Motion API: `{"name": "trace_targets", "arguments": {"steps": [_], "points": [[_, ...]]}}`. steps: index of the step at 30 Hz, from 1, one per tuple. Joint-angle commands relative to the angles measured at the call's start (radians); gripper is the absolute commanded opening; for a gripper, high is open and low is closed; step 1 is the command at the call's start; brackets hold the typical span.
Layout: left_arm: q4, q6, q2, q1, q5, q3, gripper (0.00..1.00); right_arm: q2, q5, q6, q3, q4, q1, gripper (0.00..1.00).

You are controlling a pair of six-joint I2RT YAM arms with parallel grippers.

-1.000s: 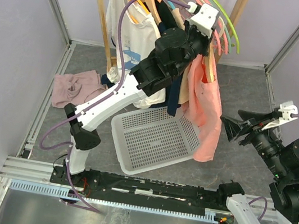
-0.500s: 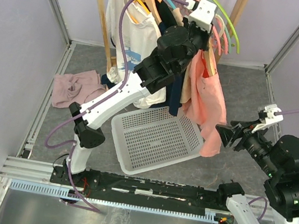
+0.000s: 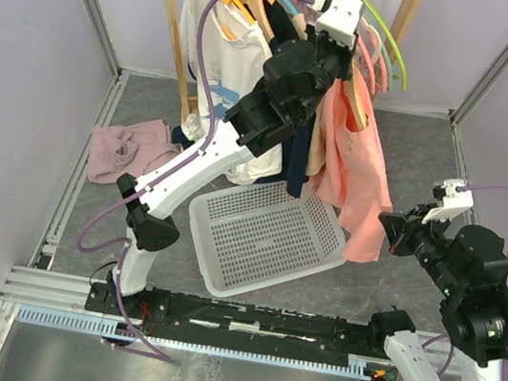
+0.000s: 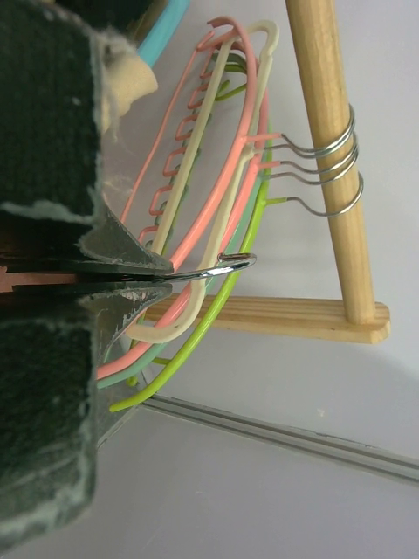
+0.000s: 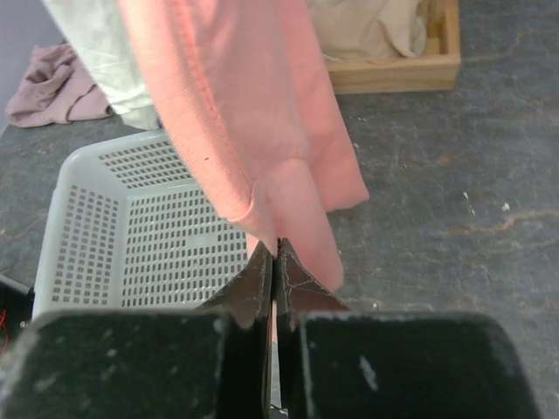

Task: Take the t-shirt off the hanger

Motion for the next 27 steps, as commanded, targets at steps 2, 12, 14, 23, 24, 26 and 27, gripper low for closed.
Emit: {"name": "trace_targets", "arguments": {"steps": [2, 12, 14, 23, 24, 26, 27], "points": [[0.104, 0.073, -0.011, 0.023, -0.068, 0.084, 0.03, -0.005, 0.193, 0.125, -0.043, -0.044, 0.001, 0.01], [0.121, 0.061, -0.019, 0.054, -0.068, 0.089, 0.03, 0.062, 0.310, 0.252, -0.160, -0.074, 0.000, 0.01], [0.119, 0.064, -0.020, 0.057, -0.063, 0.090, 0.03, 0.069, 0.338, 0.256, -0.171, -0.071, 0.001, 0.01], [0.089, 0.061, -0.045, 0.079, -0.054, 0.086, 0.03, 0.087, 0.428, 0.249, -0.204, -0.046, 0.000, 0.01], [0.090, 0.058, -0.046, 0.084, -0.054, 0.087, 0.03, 0.089, 0.428, 0.251, -0.212, -0.040, 0.000, 0.01], [0.092, 0.051, -0.049, 0.093, -0.051, 0.088, 0.03, 0.091, 0.428, 0.253, -0.229, -0.028, 0.000, 0.01], [0.091, 0.046, -0.050, 0.097, -0.049, 0.090, 0.03, 0.094, 0.428, 0.254, -0.235, -0.025, 0.000, 0.01]]}}
